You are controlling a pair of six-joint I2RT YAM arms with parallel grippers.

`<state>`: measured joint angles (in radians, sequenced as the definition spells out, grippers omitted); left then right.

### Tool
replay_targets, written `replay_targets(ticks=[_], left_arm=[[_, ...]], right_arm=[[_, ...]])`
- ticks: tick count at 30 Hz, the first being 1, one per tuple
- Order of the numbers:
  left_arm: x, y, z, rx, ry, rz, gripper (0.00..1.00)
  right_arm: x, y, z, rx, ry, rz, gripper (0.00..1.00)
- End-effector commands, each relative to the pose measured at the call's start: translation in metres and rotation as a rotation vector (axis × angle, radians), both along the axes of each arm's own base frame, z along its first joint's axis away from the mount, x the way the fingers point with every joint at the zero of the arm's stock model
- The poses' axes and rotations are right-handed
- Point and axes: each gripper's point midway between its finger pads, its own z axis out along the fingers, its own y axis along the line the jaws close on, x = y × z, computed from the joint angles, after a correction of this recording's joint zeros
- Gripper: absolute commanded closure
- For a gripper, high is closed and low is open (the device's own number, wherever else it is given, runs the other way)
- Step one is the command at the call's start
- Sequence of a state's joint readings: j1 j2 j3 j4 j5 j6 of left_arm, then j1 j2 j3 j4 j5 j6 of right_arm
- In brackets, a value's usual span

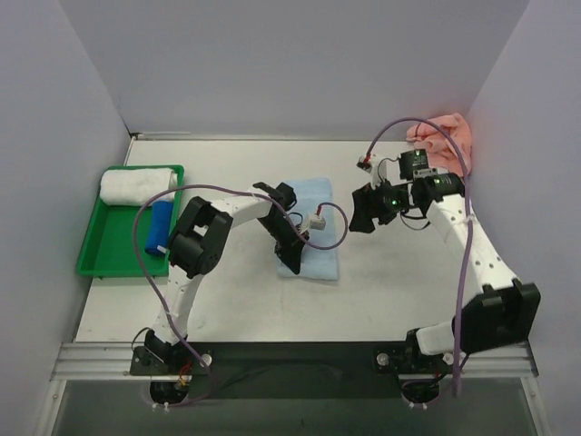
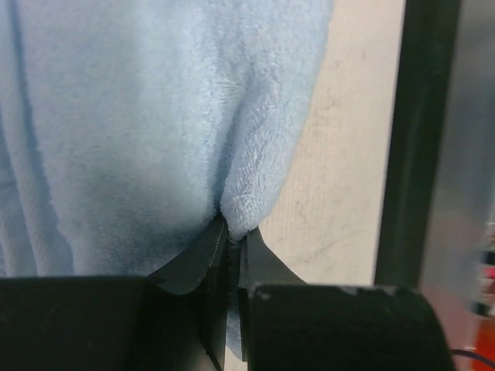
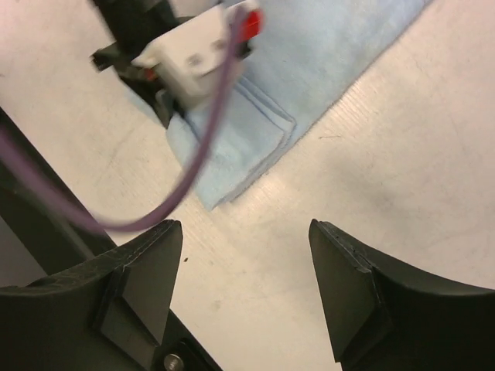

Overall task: Roll the towels
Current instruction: Roll the towel

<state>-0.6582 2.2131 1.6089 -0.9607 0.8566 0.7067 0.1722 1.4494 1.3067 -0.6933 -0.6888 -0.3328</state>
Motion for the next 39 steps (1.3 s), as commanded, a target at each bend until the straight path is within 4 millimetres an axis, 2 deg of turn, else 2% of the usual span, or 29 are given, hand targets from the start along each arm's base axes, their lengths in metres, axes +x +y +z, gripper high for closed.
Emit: replay_targets(ticks=[1, 2, 3, 5, 6, 7, 9, 10, 11, 12, 14, 15, 17, 20, 23, 27, 33, 35, 37, 38, 39], left_arm=[[-0.029, 0.026, -0.009, 0.162, 0.354, 0.119, 1.00], [-0.026, 0.025, -0.010, 0.168, 0.369, 0.134, 1.00], [-0.027, 0.026, -0.015, 0.188, 0.401, 0.144, 1.00], [-0.023, 0.027, -0.020, 0.203, 0.425, 0.158, 1.00], [-0.025, 0.030, -0.020, 0.224, 0.454, 0.160, 1.00], [-0.027, 0.033, -0.030, 0.253, 0.475, 0.157, 1.00], [-0.025, 0.037, -0.038, 0.294, 0.504, 0.184, 1.00], [-0.024, 0.038, -0.039, 0.299, 0.518, 0.200, 1.00], [-0.022, 0.039, -0.039, 0.310, 0.540, 0.229, 1.00], [-0.023, 0.040, -0.040, 0.316, 0.560, 0.242, 1.00], [-0.023, 0.043, -0.041, 0.332, 0.567, 0.254, 1.00], [-0.021, 0.047, -0.042, 0.341, 0.560, 0.260, 1.00], [-0.017, 0.055, -0.044, 0.343, 0.562, 0.269, 1.00], [-0.011, 0.059, -0.046, 0.335, 0.552, 0.264, 0.99], [-0.006, 0.059, -0.048, 0.323, 0.551, 0.257, 0.96], [-0.011, 0.061, -0.047, 0.325, 0.587, 0.243, 0.91], [-0.009, 0.063, -0.044, 0.298, 0.591, 0.238, 0.88], [-0.007, 0.064, -0.041, 0.282, 0.585, 0.232, 0.84], [-0.007, 0.063, -0.030, 0.248, 0.590, 0.231, 0.78], [-0.005, 0.063, -0.025, 0.232, 0.591, 0.242, 0.76], [0.005, 0.062, -0.013, 0.176, 0.567, 0.268, 0.74]], right_arm=[[-0.034, 0.008, 0.014, -0.069, -0.094, 0.128, 0.33], [-0.046, 0.008, 0.012, -0.097, -0.092, 0.150, 0.33], [-0.063, 0.021, 0.018, -0.109, -0.140, 0.224, 0.33], [-0.077, 0.027, 0.014, -0.165, -0.184, 0.285, 0.33], [-0.091, 0.037, 0.006, -0.182, -0.177, 0.351, 0.34], [-0.096, 0.043, 0.000, -0.199, -0.173, 0.384, 0.35], [-0.093, 0.050, -0.022, -0.272, -0.176, 0.423, 0.38], [-0.100, 0.064, -0.028, -0.290, -0.196, 0.488, 0.39], [-0.090, 0.074, -0.032, -0.316, -0.253, 0.491, 0.39], [-0.090, 0.082, -0.045, -0.344, -0.247, 0.525, 0.39], [-0.088, 0.105, -0.056, -0.360, -0.289, 0.590, 0.40], [-0.085, 0.110, -0.071, -0.383, -0.269, 0.606, 0.40], [-0.081, 0.123, -0.087, -0.391, -0.284, 0.639, 0.40], [-0.082, 0.136, -0.100, -0.396, -0.303, 0.680, 0.40], [-0.084, 0.140, -0.118, -0.412, -0.303, 0.706, 0.40], [-0.080, 0.134, -0.141, -0.468, -0.319, 0.727, 0.40], [-0.076, 0.126, -0.174, -0.535, -0.283, 0.753, 0.49], [-0.073, 0.122, -0.179, -0.552, -0.273, 0.751, 0.76], [-0.078, 0.122, -0.178, -0.543, -0.241, 0.763, 0.96], [-0.082, 0.121, -0.177, -0.533, -0.223, 0.764, 0.99], [-0.087, 0.124, -0.172, -0.504, -0.212, 0.778, 1.00]])
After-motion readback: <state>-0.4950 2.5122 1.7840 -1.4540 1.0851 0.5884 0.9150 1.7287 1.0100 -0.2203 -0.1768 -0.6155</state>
